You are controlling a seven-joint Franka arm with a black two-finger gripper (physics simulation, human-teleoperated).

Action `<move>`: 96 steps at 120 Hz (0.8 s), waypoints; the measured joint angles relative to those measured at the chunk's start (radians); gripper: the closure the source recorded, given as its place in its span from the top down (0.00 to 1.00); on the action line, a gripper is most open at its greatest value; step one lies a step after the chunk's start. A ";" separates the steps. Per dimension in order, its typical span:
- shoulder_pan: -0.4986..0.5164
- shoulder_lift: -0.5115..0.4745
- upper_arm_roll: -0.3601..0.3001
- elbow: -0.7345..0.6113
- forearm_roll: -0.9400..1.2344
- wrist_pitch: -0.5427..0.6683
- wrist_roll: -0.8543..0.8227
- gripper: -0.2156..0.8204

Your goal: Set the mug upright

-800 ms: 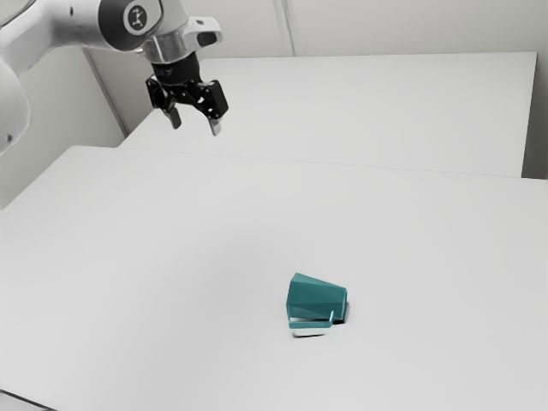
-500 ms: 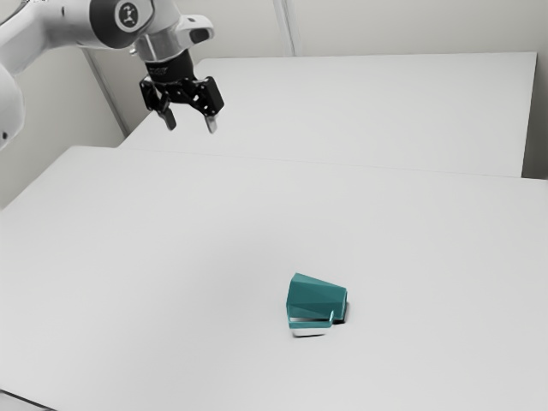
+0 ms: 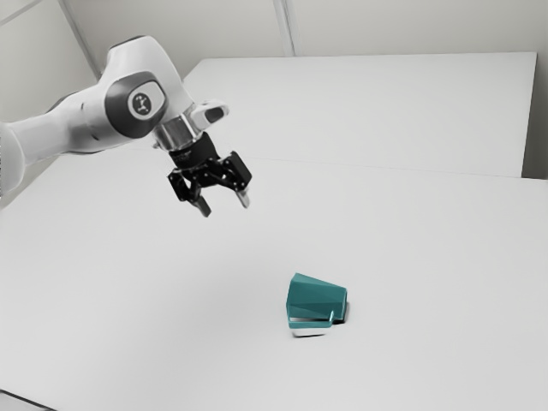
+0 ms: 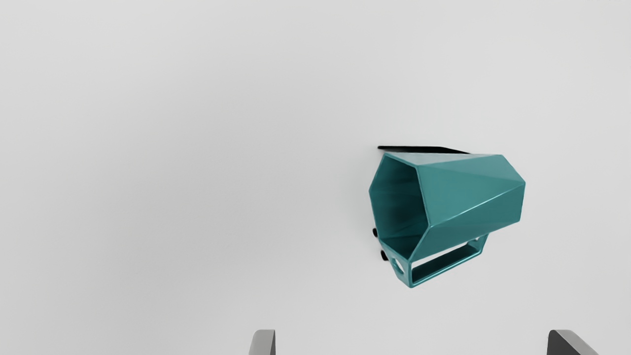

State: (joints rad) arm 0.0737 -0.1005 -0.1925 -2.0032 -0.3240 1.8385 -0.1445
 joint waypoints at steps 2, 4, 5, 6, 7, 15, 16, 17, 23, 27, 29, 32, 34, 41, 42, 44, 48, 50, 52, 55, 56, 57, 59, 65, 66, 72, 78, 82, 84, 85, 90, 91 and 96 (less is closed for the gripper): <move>-0.002 0.002 -0.003 -0.012 -0.011 0.018 0.000 0.79; -0.004 0.005 -0.005 -0.023 -0.025 0.034 -0.001 0.79; -0.005 0.008 -0.005 -0.030 -0.033 0.042 -0.002 0.79; -0.006 0.010 -0.006 -0.037 -0.040 0.050 -0.002 0.79; -0.006 0.012 -0.007 -0.043 -0.048 0.058 -0.003 0.79; -0.005 0.041 -0.009 -0.084 -0.109 0.111 -0.006 0.79; -0.005 0.044 -0.009 -0.088 -0.115 0.116 -0.006 0.79; -0.005 0.046 -0.009 -0.093 -0.122 0.122 -0.007 0.79; -0.002 0.055 -0.010 -0.119 -0.160 0.150 -0.009 0.79; -0.001 0.059 -0.010 -0.134 -0.181 0.168 -0.010 0.79; -0.001 0.061 -0.010 -0.141 -0.190 0.176 -0.011 0.79; 0.000 0.067 -0.010 -0.150 -0.201 0.187 -0.012 0.79; 0.000 0.071 -0.011 -0.156 -0.210 0.194 -0.012 0.79; 0.002 0.081 -0.014 -0.174 -0.243 0.219 -0.006 0.79; 0.003 0.084 -0.015 -0.177 -0.249 0.223 -0.003 0.79; 0.004 0.088 -0.016 -0.181 -0.261 0.231 0.001 0.79; 0.010 0.096 -0.023 -0.194 -0.287 0.244 0.013 0.79; 0.015 0.098 -0.028 -0.201 -0.302 0.251 0.020 0.79; 0.019 0.099 -0.033 -0.207 -0.316 0.258 0.029 0.79; 0.026 0.105 -0.041 -0.216 -0.339 0.268 0.044 0.79; 0.028 0.107 -0.043 -0.218 -0.347 0.271 0.049 0.79; 0.029 0.110 -0.044 -0.219 -0.356 0.274 0.056 0.79; 0.031 0.115 -0.047 -0.222 -0.373 0.280 0.069 0.79; 0.032 0.135 -0.051 -0.226 -0.419 0.294 0.110 0.79; 0.032 0.140 -0.052 -0.226 -0.426 0.296 0.117 0.79; 0.027 0.164 -0.056 -0.227 -0.472 0.311 0.161 0.79; 0.014 0.181 -0.060 -0.227 -0.509 0.326 0.204 0.79; 0.004 0.196 -0.062 -0.228 -0.535 0.334 0.234 0.79; -0.001 0.206 -0.062 -0.228 -0.547 0.337 0.250 0.79; -0.002 0.210 -0.063 -0.228 -0.553 0.339 0.258 0.79; -0.006 0.225 -0.065 -0.228 -0.576 0.346 0.298 0.79; -0.006 0.227 -0.066 -0.228 -0.580 0.347 0.306 0.79; -0.005 0.233 -0.071 -0.228 -0.595 0.351 0.348 0.79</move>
State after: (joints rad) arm 0.0688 0.1322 -0.2637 -2.2311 -0.9189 2.1898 0.2033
